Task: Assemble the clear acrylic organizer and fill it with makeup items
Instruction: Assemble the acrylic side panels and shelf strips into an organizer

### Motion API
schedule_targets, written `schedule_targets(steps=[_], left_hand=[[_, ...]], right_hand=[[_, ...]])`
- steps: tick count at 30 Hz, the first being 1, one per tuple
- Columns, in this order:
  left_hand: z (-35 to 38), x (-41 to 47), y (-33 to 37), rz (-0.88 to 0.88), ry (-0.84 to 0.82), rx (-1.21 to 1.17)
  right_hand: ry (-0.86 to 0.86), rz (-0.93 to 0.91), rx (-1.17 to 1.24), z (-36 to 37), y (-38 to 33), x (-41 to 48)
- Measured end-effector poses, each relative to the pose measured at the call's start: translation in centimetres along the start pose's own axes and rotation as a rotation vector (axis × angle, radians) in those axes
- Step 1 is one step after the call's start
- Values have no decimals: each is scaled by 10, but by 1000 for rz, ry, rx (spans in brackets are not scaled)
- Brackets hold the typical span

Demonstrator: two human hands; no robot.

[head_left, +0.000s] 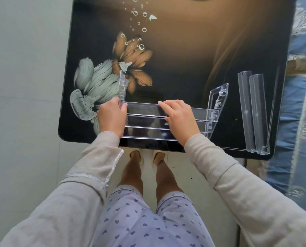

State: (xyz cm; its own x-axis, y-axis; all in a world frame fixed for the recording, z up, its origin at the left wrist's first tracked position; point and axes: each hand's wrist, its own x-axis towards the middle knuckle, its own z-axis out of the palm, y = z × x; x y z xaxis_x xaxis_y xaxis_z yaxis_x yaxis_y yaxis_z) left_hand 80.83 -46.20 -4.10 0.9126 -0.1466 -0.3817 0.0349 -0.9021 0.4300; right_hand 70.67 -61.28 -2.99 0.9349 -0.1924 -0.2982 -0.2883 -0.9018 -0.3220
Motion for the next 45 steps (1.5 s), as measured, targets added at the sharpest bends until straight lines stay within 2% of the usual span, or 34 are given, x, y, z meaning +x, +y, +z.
schedule_targets(steps=[2, 5, 9, 11, 14, 18, 29, 40, 45], left_hand=[[1, -2, 1, 35, 15, 22], [4, -5, 1, 57, 35, 17], [5, -5, 1, 76, 53, 22], [6, -5, 1, 79, 58, 27], [7, -6, 0, 86, 63, 28], [7, -7, 0, 90, 72, 32], [8, -6, 0, 94, 64, 65], [10, -9, 0, 99, 85, 30], [11, -16, -5, 44, 79, -30]], right_hand=[[91, 41, 67, -2, -2, -7], [347, 171, 268, -5, -1, -28], [660, 495, 486, -9, 21, -53], [747, 703, 579, -10, 36, -57], [649, 922, 697, -10, 54, -56], [494, 937, 675, -7, 64, -53], [544, 980, 803, -9, 70, -50], [533, 958, 763, -11, 75, -50], [468, 954, 721, -10, 79, -45]])
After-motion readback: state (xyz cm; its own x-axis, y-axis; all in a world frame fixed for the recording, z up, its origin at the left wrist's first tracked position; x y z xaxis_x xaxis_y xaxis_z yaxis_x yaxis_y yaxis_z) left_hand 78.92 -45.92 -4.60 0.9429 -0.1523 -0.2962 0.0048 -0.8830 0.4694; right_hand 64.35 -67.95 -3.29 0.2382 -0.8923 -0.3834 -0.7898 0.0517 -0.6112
